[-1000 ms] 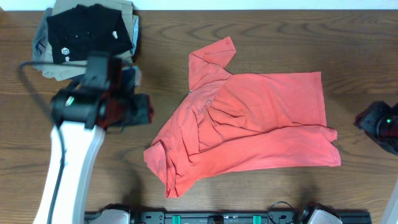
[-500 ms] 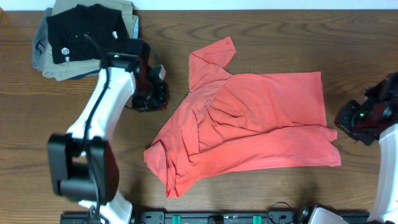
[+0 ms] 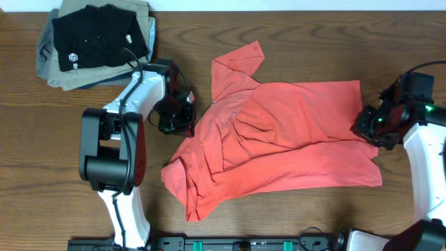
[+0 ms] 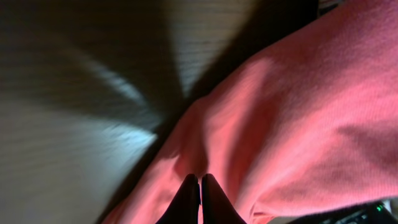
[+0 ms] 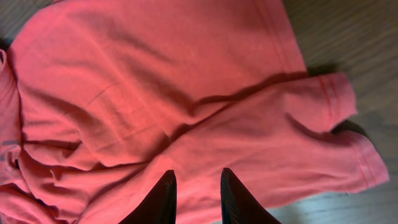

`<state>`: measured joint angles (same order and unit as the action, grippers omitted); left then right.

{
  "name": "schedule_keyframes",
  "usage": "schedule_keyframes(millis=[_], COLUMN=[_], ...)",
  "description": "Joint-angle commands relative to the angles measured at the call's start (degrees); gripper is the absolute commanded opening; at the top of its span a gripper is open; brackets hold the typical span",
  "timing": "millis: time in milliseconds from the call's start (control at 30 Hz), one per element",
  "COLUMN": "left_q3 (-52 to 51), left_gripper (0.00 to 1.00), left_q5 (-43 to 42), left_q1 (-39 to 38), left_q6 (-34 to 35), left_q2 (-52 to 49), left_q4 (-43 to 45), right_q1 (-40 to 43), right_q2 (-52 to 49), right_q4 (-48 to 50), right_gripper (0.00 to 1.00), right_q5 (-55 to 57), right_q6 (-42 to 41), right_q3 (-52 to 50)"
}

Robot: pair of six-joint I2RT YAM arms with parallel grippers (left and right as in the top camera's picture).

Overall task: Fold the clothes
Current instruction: 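Release the T-shirt and move both grippers to its side edges, then grip the T-shirt's left and right edges and pull outward to smooth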

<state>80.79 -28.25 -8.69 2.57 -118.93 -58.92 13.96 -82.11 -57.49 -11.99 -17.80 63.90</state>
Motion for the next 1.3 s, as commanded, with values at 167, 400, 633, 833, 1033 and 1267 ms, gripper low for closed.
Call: schedule_keyframes(millis=[167, 400, 633, 833, 1033, 1267], left_q3=[-0.1, -1.0, -4.0, -4.2, -4.2, -4.2], left_gripper=[0.06, 0.06, 0.06, 0.06, 0.06, 0.06], left_q5=[-4.6, -4.5, -4.5, 4.3, 6.5, 10.1], left_q1=[-0.3, -0.3, -0.2, 0.6, 2.8, 7.3], left_q6=[-4.1, -3.7, -2.5, 2.8, 3.3, 4.4], left_q2=[-1.5, -1.7, -1.7, -1.7, -1.7, -1.7], left_q4=[1.3, 3.7, 8.2, 8.7, 8.2, 7.1], right_q1=[-2.1, -2.8, -2.8, -2.8, -2.8, -2.8], right_q2=[-5.8, -10.1, -12.2, -15.1, -18.6, -20.4], right_q4=[0.5, 2.0, 4.0, 6.0, 8.9, 10.3], right_gripper=[0.22, 0.20, 0.17, 0.04, 0.01, 0.01], right_q5=[-0.3, -0.3, -0.3, -0.2, -0.2, 0.7], right_q6=[-0.6, -0.9, -1.0, -1.0, -1.0, -1.0], right_q3=[-0.4, -0.4, -0.5, -1.5, -1.8, -1.8])
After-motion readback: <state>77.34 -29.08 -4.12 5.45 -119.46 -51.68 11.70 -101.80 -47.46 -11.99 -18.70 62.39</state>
